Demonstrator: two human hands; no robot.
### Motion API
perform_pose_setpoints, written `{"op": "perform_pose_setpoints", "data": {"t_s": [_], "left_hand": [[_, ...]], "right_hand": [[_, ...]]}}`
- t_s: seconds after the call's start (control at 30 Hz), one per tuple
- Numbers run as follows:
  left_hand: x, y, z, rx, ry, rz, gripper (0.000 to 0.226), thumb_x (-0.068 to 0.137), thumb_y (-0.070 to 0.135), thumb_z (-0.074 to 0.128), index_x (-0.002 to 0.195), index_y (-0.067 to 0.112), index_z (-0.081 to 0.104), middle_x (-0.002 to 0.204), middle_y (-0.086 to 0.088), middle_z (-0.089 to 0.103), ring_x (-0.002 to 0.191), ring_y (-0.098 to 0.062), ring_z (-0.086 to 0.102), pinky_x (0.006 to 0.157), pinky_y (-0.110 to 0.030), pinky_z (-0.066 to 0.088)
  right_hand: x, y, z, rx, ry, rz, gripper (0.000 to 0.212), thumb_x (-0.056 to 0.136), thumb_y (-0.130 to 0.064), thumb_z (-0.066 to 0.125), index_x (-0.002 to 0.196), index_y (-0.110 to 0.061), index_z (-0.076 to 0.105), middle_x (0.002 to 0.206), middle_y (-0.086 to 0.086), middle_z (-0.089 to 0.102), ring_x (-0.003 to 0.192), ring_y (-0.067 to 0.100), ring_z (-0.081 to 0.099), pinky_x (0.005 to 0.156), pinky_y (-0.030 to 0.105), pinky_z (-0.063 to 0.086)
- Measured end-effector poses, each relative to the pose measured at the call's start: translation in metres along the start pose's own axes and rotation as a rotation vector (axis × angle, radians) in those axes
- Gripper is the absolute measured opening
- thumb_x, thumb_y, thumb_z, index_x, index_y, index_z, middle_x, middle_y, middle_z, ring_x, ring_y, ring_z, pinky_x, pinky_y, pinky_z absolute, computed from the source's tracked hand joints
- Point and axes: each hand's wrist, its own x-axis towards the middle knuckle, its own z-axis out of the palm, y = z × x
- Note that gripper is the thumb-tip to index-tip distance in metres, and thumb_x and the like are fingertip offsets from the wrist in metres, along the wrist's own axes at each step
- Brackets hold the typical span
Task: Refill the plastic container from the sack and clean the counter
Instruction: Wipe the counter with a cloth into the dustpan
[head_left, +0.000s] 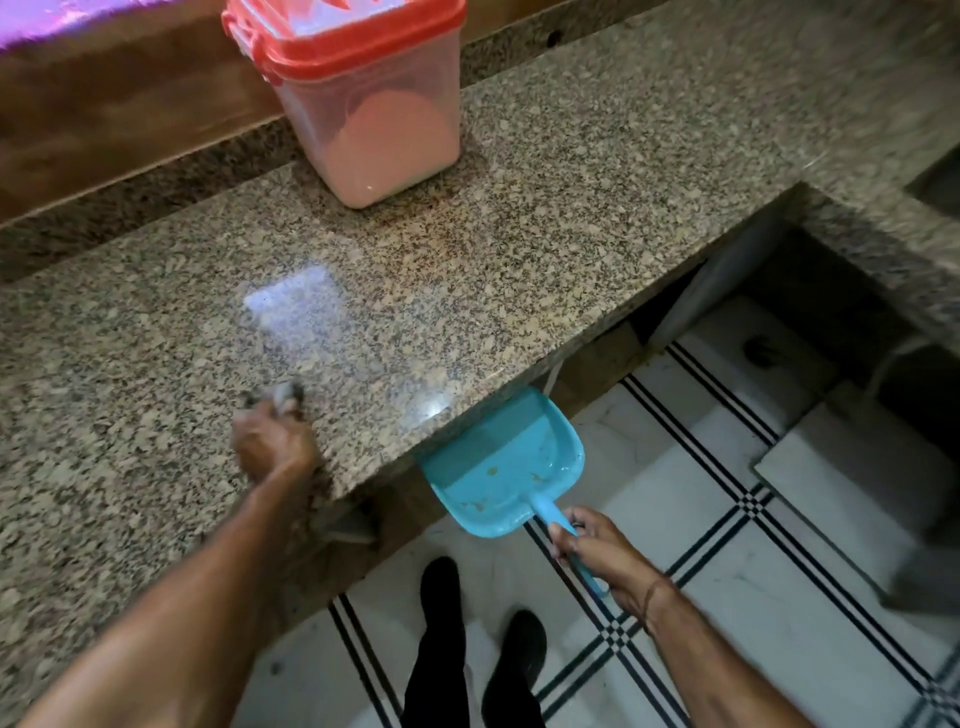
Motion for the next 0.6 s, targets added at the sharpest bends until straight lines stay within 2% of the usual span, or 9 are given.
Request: {"op": "perform_pose_setpoints", "data": {"t_s": [0.07,0.13,0.2,0.27,0.33,0.37,0.47,0.53,0.6], "left_hand": [[0.004,0.002,0.006,0.067,0.009,-0.028,0.034,0.103,0.039,0.054,0.118,0.011,0.066,0.105,-0.009,0.060,0.082,-0.019,0.053,0.059,-0.028,0.037],[-0.013,0.020,0.022,0.084,-0.057,0.078,0.031,0.103,0.034,0.053,0.116,0.009,0.065,0.104,-0.013,0.061,0.085,-0.019,0.048,0.064,-0.027,0.036],[-0.045,0.040,0.045,0.037,-0.235,0.308,0.021,0.100,0.025,0.055,0.107,0.009,0.068,0.102,-0.013,0.068,0.082,-0.018,0.047,0.063,-0.024,0.034],[-0.074,0.065,0.057,-0.058,-0.433,0.433,0.020,0.101,0.031,0.058,0.107,0.017,0.071,0.101,0.002,0.071,0.077,-0.013,0.054,0.060,-0.013,0.042],[-0.080,0.085,0.060,-0.226,-0.613,0.410,0.022,0.100,0.042,0.060,0.114,0.029,0.072,0.097,0.013,0.072,0.072,-0.008,0.065,0.052,-0.020,0.056],[-0.071,0.094,0.058,-0.284,-0.652,0.394,0.025,0.098,0.046,0.060,0.112,0.030,0.073,0.096,0.011,0.074,0.072,-0.005,0.068,0.053,-0.022,0.059],[-0.013,0.110,0.048,-0.316,-0.522,0.376,0.035,0.095,0.060,0.059,0.103,0.030,0.075,0.089,0.014,0.073,0.079,0.001,0.069,0.057,-0.021,0.059],[0.036,0.110,0.047,-0.262,-0.360,0.319,0.029,0.098,0.053,0.057,0.110,0.031,0.072,0.093,0.015,0.071,0.084,0.000,0.067,0.059,-0.016,0.052],[0.069,0.107,0.052,-0.183,-0.257,0.248,0.028,0.101,0.039,0.057,0.121,0.025,0.070,0.108,0.007,0.070,0.092,-0.011,0.067,0.064,-0.016,0.049]], "right_hand": [[0.003,-0.004,0.001,0.008,0.018,0.013,0.009,0.101,-0.016,0.059,0.098,-0.008,0.058,0.071,0.002,0.064,0.066,0.015,0.055,0.070,0.031,0.043],[0.006,-0.008,0.004,0.006,0.028,0.037,0.009,0.102,-0.014,0.058,0.099,-0.006,0.058,0.073,0.004,0.062,0.063,0.012,0.054,0.063,0.024,0.043],[0.010,-0.010,0.008,-0.011,0.035,0.061,0.008,0.102,-0.013,0.057,0.098,-0.006,0.057,0.076,0.007,0.061,0.061,0.008,0.054,0.060,0.018,0.045],[0.014,-0.014,0.010,-0.033,0.029,0.072,0.009,0.102,-0.013,0.057,0.095,-0.008,0.056,0.079,0.006,0.058,0.059,0.005,0.055,0.058,0.013,0.046],[0.018,-0.020,0.010,-0.062,0.019,0.078,0.010,0.102,-0.015,0.058,0.095,-0.009,0.056,0.082,0.006,0.057,0.060,0.003,0.057,0.059,0.012,0.047],[0.019,-0.024,0.009,-0.065,0.017,0.081,0.009,0.102,-0.016,0.058,0.097,-0.009,0.057,0.084,0.006,0.058,0.061,0.002,0.059,0.059,0.012,0.047],[0.022,-0.038,0.005,-0.070,0.021,0.086,0.007,0.102,-0.018,0.059,0.097,-0.012,0.059,0.086,0.004,0.063,0.066,0.003,0.061,0.065,0.014,0.049],[0.023,-0.044,0.002,-0.065,0.032,0.089,0.007,0.101,-0.018,0.060,0.096,-0.014,0.059,0.084,0.003,0.066,0.068,0.005,0.061,0.068,0.018,0.049],[0.025,-0.047,-0.001,-0.045,0.049,0.074,0.005,0.101,-0.013,0.059,0.098,-0.009,0.059,0.080,0.006,0.063,0.063,0.002,0.059,0.063,0.014,0.048]]}}
